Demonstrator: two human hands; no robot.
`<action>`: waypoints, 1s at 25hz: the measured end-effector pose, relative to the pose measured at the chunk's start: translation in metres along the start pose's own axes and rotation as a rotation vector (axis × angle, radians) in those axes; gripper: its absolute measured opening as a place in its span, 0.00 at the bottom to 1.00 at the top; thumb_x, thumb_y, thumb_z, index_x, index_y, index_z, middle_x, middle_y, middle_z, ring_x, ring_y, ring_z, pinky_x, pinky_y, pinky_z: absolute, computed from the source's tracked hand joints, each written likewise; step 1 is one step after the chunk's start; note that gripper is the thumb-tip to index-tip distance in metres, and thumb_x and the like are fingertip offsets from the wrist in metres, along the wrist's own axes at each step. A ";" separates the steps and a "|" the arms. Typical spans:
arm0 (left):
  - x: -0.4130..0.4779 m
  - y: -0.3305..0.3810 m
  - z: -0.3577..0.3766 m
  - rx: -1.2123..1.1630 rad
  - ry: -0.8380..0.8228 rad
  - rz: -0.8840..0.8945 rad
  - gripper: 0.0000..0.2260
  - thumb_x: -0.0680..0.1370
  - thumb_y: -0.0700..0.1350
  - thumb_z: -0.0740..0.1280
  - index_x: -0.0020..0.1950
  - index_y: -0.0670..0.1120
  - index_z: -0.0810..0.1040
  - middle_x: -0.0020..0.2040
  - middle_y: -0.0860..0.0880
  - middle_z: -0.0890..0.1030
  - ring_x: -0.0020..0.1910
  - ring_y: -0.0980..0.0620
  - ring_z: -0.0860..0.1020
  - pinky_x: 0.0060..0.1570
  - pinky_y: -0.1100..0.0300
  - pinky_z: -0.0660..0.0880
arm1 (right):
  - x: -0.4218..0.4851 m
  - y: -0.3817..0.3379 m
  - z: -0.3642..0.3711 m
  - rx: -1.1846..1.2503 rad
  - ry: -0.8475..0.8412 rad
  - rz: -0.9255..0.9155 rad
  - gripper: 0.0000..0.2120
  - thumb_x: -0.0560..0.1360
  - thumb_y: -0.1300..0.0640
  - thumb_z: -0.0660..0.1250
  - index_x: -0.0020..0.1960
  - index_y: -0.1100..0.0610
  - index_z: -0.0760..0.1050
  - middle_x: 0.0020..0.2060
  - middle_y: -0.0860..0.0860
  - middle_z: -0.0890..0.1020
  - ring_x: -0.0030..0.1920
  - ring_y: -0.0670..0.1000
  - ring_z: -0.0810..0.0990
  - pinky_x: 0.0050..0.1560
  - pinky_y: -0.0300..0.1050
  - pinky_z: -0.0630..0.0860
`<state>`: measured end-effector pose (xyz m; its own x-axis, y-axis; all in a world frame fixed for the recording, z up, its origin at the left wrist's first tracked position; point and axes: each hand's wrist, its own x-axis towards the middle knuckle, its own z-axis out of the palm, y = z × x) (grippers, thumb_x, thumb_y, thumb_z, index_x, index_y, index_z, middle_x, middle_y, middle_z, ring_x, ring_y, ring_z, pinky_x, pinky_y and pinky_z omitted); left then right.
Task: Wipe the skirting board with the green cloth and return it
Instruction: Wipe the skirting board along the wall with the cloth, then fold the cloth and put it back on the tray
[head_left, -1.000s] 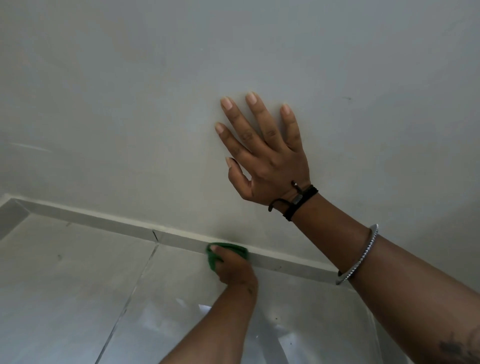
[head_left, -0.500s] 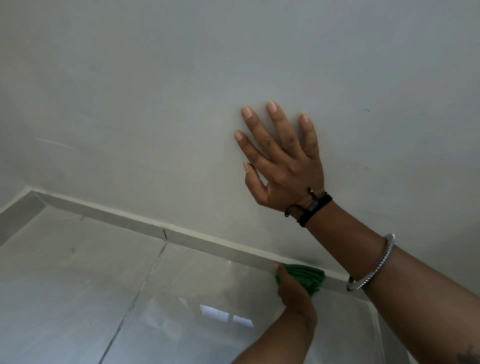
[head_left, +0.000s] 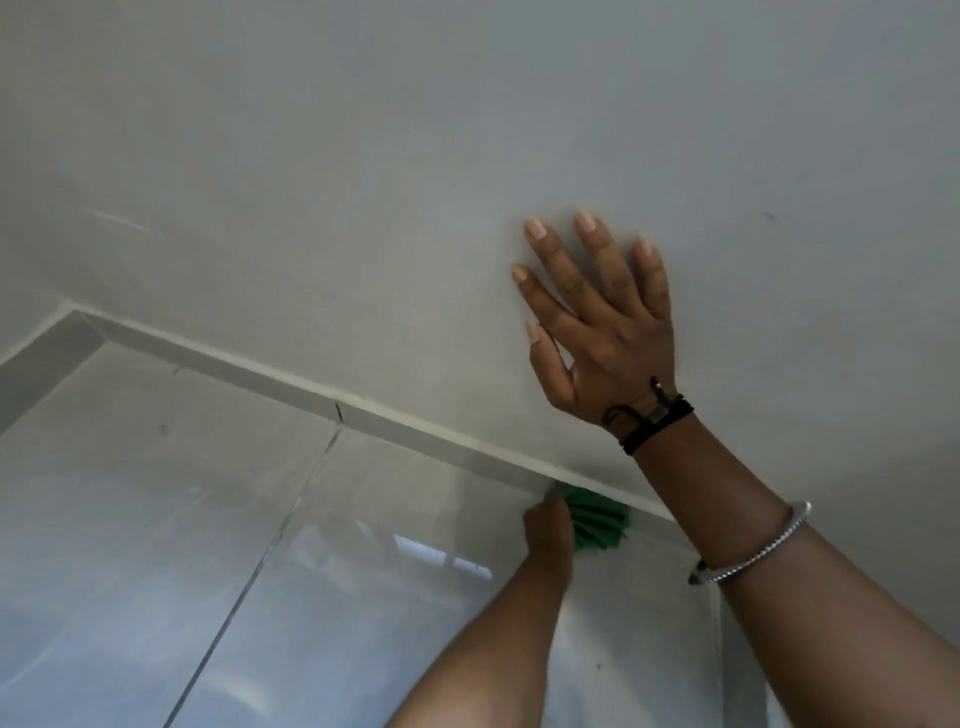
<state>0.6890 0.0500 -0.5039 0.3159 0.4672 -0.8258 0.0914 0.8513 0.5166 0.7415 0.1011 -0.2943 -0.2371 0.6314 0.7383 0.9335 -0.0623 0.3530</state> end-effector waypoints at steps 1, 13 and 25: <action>-0.018 0.003 -0.012 0.011 -0.001 -0.009 0.11 0.78 0.41 0.59 0.49 0.37 0.80 0.51 0.38 0.82 0.47 0.42 0.79 0.44 0.53 0.77 | -0.001 0.001 -0.009 0.032 -0.072 0.020 0.19 0.79 0.54 0.63 0.66 0.56 0.81 0.74 0.54 0.74 0.77 0.59 0.64 0.81 0.55 0.48; -0.374 0.094 -0.168 -0.138 -0.270 -0.137 0.23 0.67 0.53 0.59 0.51 0.41 0.84 0.46 0.39 0.83 0.45 0.43 0.79 0.48 0.51 0.74 | -0.002 -0.085 -0.272 1.812 -1.244 1.864 0.36 0.63 0.40 0.84 0.63 0.59 0.82 0.60 0.60 0.84 0.57 0.55 0.84 0.57 0.46 0.84; -0.627 0.182 -0.452 0.116 0.566 0.262 0.23 0.69 0.26 0.70 0.62 0.40 0.72 0.55 0.37 0.80 0.46 0.50 0.80 0.45 0.66 0.79 | 0.258 -0.348 -0.385 1.515 -1.564 1.366 0.07 0.75 0.69 0.75 0.51 0.60 0.82 0.51 0.61 0.87 0.40 0.46 0.87 0.42 0.42 0.86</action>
<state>0.0806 0.0196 0.0059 -0.2037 0.7372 -0.6442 0.1908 0.6753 0.7125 0.2516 -0.0121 -0.0053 -0.0569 0.5959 -0.8011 0.0017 -0.8023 -0.5969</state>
